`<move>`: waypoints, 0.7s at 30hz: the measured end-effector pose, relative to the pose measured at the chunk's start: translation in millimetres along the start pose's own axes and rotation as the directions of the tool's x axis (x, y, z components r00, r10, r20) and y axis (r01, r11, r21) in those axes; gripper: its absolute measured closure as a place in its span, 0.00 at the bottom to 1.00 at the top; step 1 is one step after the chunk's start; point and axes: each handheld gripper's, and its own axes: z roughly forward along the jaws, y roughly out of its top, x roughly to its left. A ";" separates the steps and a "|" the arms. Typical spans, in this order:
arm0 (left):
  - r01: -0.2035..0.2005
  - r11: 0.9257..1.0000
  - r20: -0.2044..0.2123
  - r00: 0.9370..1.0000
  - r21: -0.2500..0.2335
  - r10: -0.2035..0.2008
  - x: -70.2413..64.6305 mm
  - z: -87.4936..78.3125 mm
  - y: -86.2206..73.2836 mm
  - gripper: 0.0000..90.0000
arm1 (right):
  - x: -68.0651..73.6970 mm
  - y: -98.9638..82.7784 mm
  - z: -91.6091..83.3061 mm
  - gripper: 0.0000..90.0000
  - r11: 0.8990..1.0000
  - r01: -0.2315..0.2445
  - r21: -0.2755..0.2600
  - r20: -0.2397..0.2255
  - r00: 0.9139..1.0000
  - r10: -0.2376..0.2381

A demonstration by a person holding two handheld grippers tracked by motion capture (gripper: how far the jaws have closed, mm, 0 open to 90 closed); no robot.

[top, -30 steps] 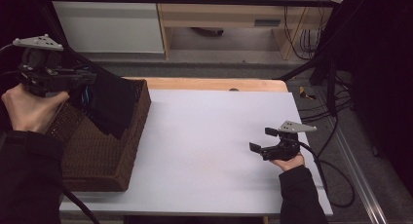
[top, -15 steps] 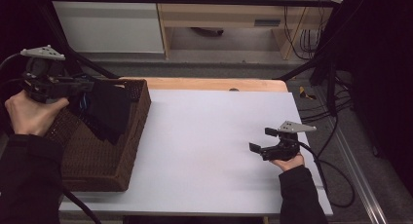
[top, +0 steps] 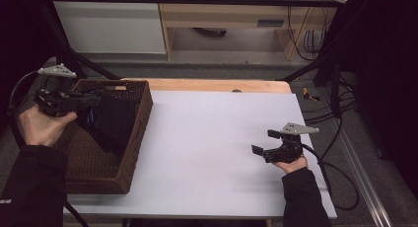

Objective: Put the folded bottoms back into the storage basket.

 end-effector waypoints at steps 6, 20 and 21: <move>0.011 1.000 0.019 1.000 0.012 -0.011 4.9 9.3 -9.4 0.92 | 0.2 -0.2 0.5 0.02 1.000 0.000 0.002 0.001 1.000 0.000; 0.079 0.993 -0.025 0.997 0.084 -0.077 29.8 35.3 -30.9 0.91 | 0.3 -0.5 1.3 0.02 1.000 -0.003 0.007 0.002 1.000 0.003; 0.088 0.992 -0.043 0.996 0.088 -0.084 33.5 37.1 -33.3 0.90 | 0.2 -0.4 1.1 0.02 1.000 -0.001 0.006 0.002 1.000 0.001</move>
